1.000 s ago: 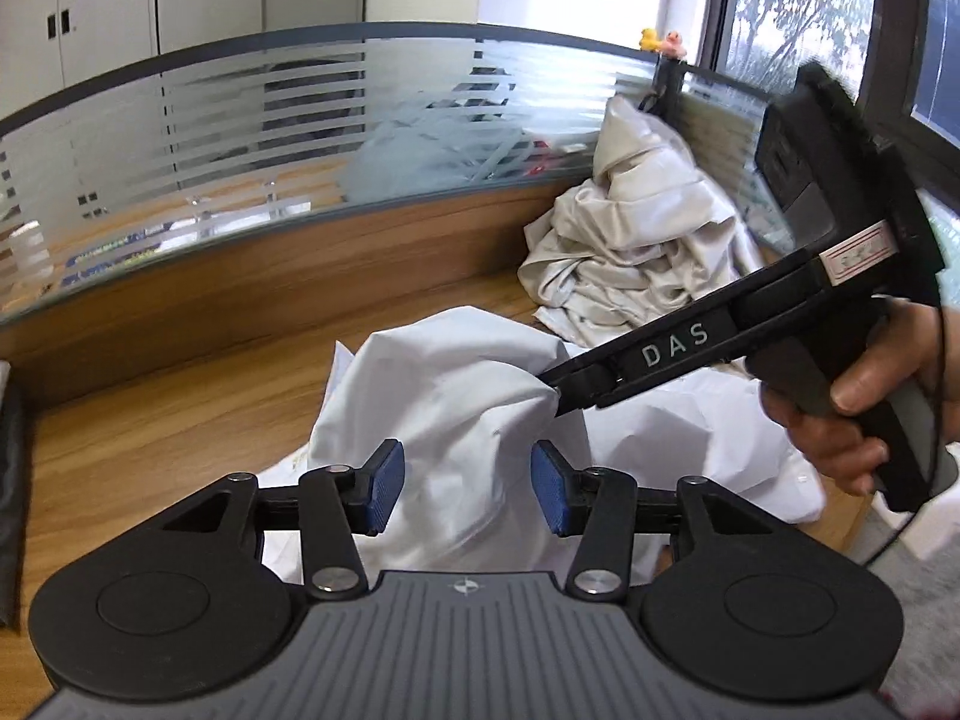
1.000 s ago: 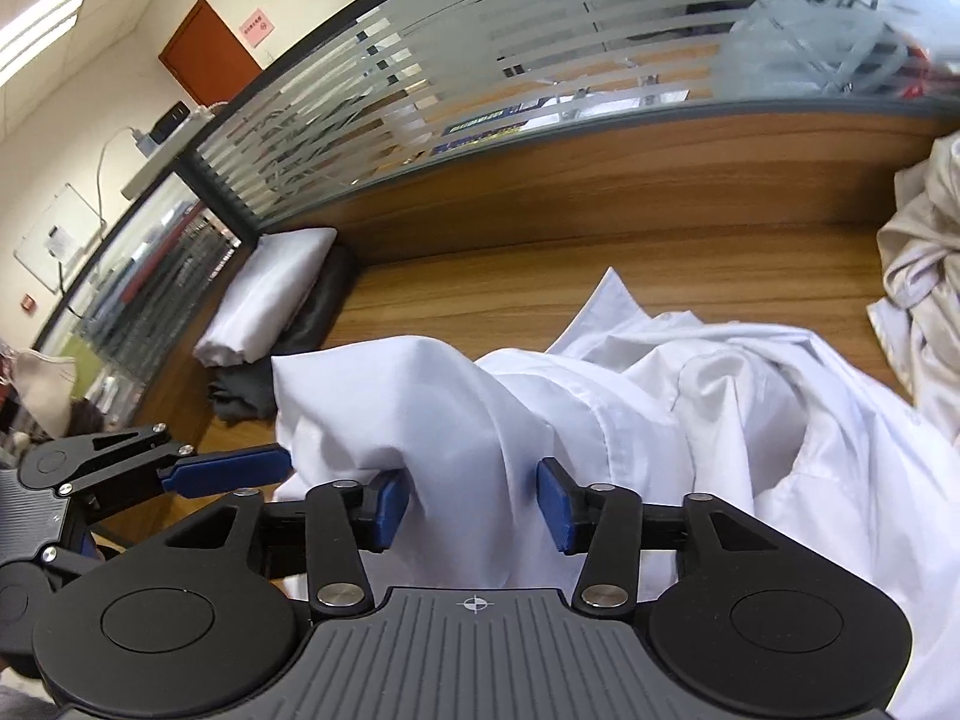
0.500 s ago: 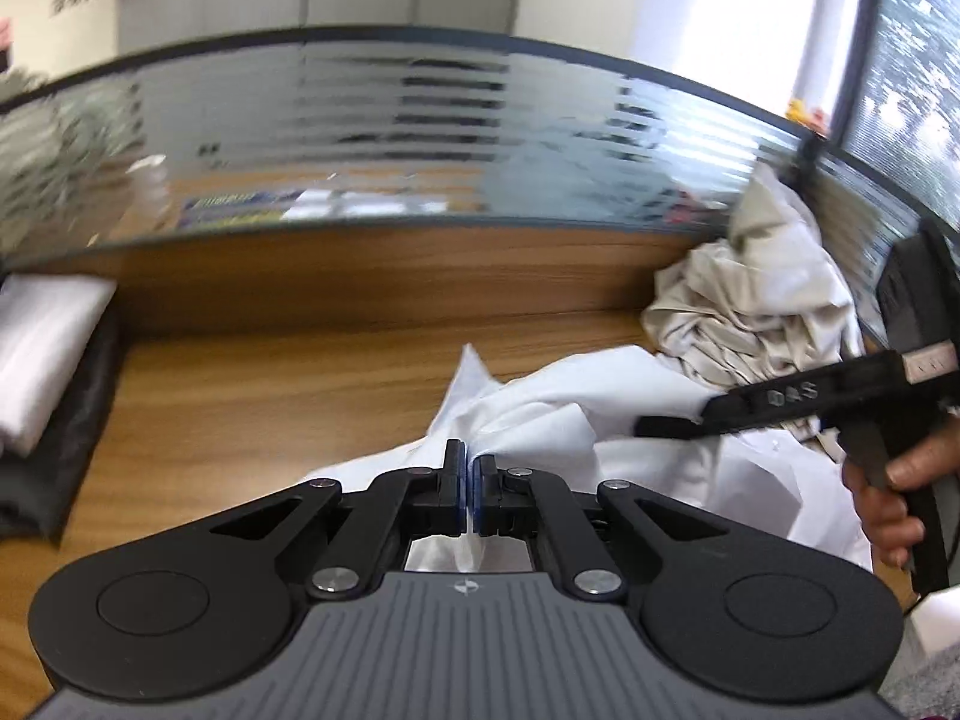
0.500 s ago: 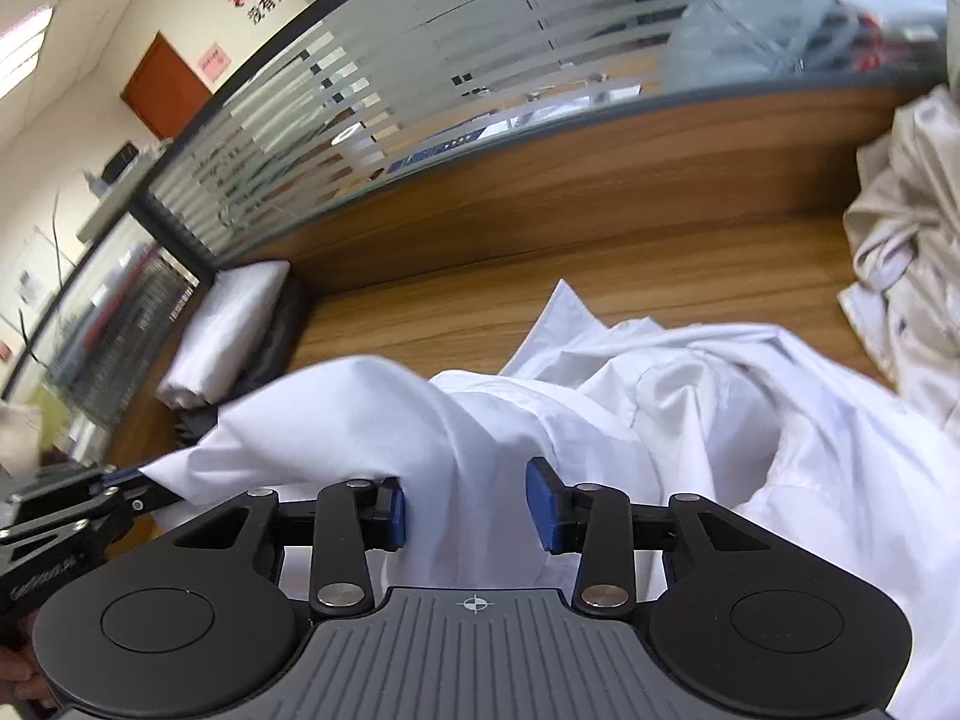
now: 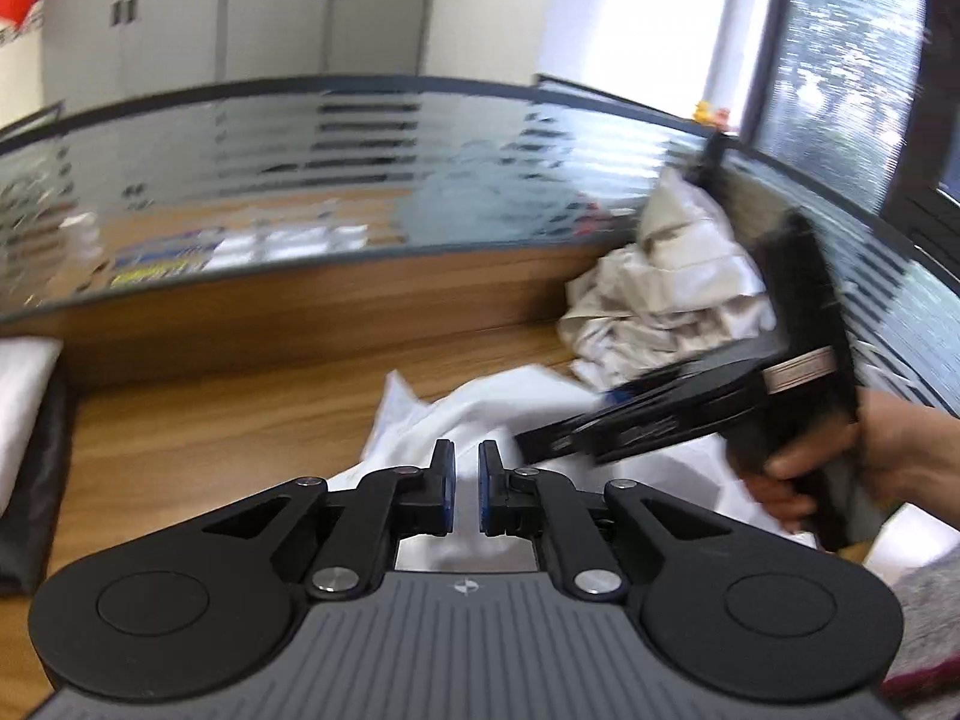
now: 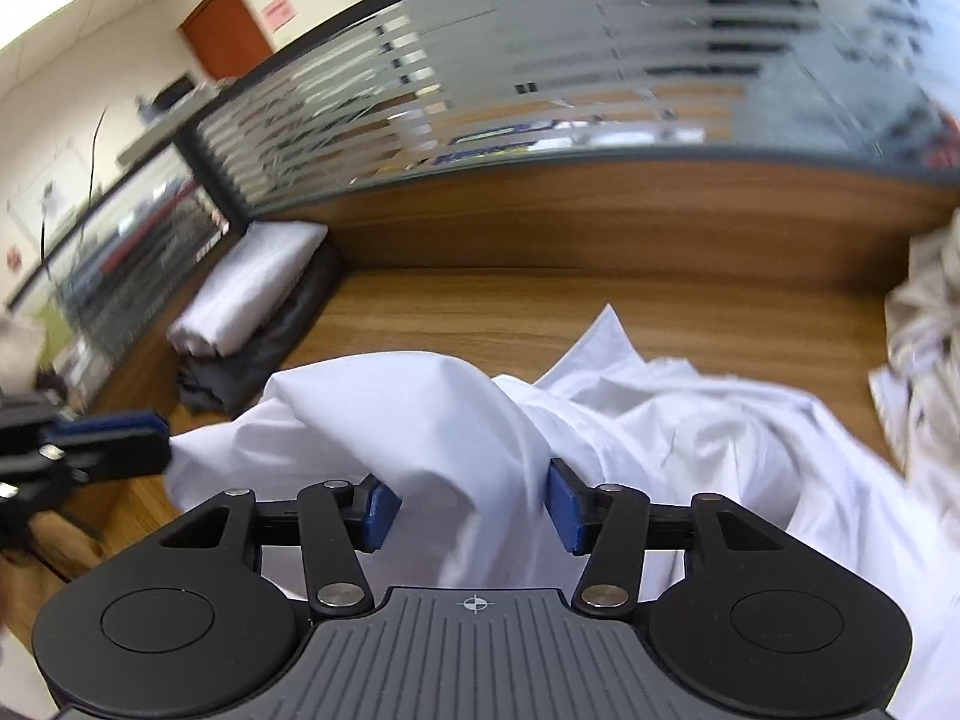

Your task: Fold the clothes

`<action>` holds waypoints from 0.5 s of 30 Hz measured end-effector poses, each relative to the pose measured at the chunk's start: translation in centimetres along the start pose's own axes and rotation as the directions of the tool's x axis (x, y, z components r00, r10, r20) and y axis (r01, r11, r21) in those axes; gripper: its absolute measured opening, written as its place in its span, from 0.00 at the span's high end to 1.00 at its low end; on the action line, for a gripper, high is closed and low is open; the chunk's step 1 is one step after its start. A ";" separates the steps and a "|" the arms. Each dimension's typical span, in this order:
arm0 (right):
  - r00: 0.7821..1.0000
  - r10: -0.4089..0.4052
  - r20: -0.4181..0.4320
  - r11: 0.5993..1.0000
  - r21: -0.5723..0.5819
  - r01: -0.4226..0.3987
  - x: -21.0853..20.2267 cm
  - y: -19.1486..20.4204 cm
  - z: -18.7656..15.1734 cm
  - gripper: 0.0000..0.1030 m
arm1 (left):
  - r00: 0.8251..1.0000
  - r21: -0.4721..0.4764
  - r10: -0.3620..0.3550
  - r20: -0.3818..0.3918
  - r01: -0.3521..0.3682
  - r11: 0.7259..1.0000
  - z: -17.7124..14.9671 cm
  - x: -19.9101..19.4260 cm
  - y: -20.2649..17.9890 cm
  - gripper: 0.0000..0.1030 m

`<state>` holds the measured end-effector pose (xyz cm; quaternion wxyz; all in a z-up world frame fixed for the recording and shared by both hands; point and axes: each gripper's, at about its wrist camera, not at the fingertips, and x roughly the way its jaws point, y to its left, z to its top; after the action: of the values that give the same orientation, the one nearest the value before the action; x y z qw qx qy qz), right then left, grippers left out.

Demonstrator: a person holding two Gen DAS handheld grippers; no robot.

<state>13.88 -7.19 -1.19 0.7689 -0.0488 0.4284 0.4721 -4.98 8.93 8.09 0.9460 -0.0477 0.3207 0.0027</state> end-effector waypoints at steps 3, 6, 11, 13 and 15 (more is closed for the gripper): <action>1.000 -0.029 -0.001 0.996 -0.081 0.029 0.7 0.8 0.1 0.41 | 0.999 0.034 -0.046 0.002 0.046 0.998 0.6 0.5 -1.3 0.94; 0.999 -0.028 -0.020 0.990 -0.142 0.025 1.4 1.0 0.1 0.38 | 0.996 0.073 -0.050 -0.071 0.055 0.996 0.7 2.4 -2.5 0.94; 0.995 0.043 -0.086 0.993 -0.108 -0.052 2.4 0.1 -0.2 0.79 | 0.993 0.076 -0.004 -0.122 0.013 0.997 -0.1 4.8 -2.5 0.94; 0.988 0.117 -0.098 0.993 -0.006 -0.119 2.5 -1.0 -0.4 0.84 | 0.988 0.081 0.030 -0.148 -0.018 0.997 -0.5 5.5 -2.1 0.94; 0.979 0.183 -0.093 0.980 0.098 -0.174 2.5 -2.3 -0.5 0.88 | 0.984 0.062 0.051 -0.170 -0.040 0.997 -0.8 5.9 -1.2 0.93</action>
<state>15.76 -7.02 -4.03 0.7021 0.0002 0.4900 0.5166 -0.71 7.47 3.95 0.9155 -0.0125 0.4020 0.0108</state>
